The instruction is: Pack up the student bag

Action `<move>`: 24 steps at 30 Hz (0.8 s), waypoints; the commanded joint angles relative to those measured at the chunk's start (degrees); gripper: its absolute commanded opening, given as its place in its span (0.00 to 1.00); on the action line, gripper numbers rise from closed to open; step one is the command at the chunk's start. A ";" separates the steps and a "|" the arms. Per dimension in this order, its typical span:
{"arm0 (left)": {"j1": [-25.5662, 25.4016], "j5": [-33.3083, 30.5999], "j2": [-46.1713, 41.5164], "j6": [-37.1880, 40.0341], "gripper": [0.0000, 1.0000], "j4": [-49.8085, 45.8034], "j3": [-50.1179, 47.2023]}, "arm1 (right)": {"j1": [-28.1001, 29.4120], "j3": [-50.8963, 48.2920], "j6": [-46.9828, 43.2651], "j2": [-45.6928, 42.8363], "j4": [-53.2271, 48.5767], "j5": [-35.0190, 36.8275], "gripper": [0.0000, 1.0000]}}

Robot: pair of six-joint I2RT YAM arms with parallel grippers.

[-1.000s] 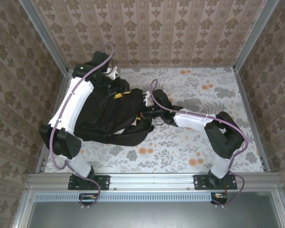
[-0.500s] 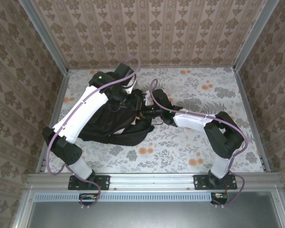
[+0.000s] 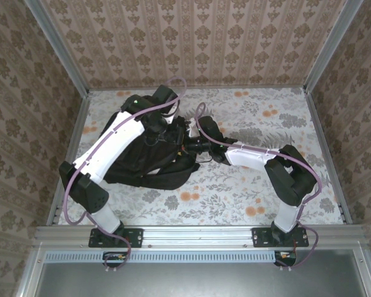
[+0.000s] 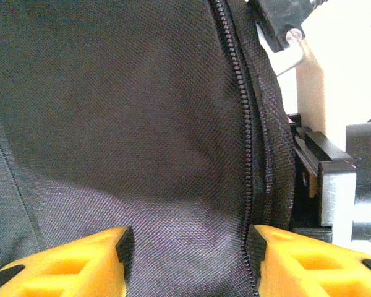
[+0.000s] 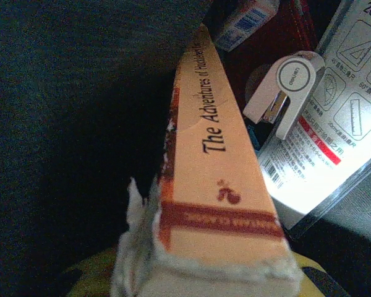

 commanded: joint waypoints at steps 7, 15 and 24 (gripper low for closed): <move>-0.48 5.29 -6.07 -0.33 0.54 3.18 -4.46 | 0.50 2.08 3.68 1.04 10.67 -1.53 0.00; -2.16 1.78 -12.67 3.44 0.55 6.68 -10.87 | 0.39 1.82 9.05 2.26 15.44 -2.02 0.00; -2.35 -9.32 -18.62 6.38 0.72 11.49 -14.56 | 0.45 2.10 20.14 2.72 27.82 -2.90 0.00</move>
